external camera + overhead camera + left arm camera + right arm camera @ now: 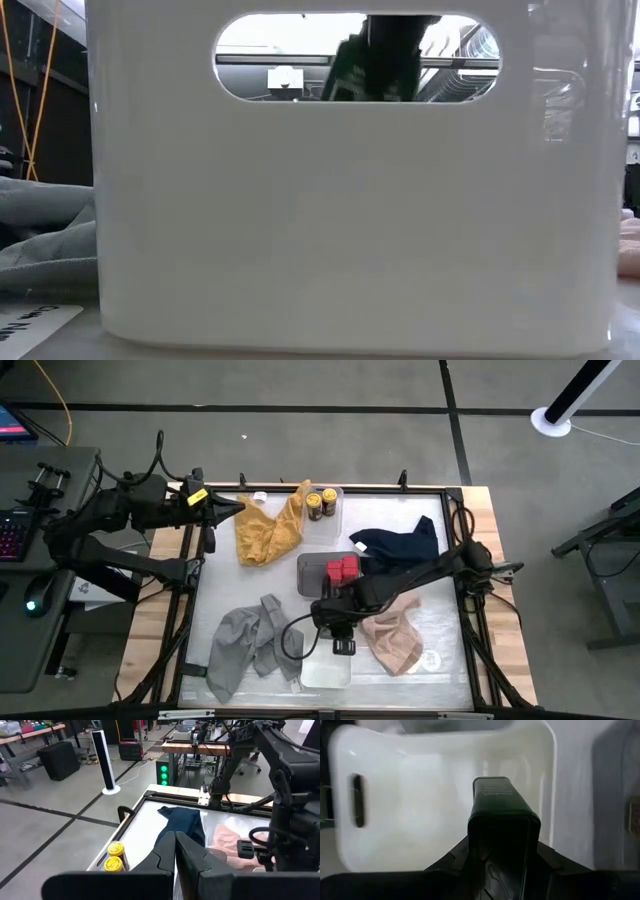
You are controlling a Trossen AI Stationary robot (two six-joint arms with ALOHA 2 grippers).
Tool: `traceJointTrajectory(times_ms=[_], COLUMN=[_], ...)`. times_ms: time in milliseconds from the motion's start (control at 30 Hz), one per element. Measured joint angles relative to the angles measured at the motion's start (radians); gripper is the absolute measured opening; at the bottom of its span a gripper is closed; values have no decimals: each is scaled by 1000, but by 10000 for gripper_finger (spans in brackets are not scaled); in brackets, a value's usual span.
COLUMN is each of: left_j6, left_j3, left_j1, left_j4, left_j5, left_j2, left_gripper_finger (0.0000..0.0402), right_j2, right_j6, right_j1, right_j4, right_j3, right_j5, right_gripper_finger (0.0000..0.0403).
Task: Sort spices by type
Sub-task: Put the right black spice can into the white bin
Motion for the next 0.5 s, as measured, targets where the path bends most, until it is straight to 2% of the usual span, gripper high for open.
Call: traceJointTrajectory(times_ms=[333,500], left_j6=[1,-8], left_j3=[0,0], left_j1=[0,0], left_j4=[12,15], left_j5=[-8,-28], left_j2=[0,0], left_gripper_finger=[0,0], right_j2=[40,46], right_j6=[-18,-59], right_j1=[-18,-37], right_j4=[-68,-121], right_j3=[-9,-10], right_j5=[26,119], right_gripper_finger=[111,111])
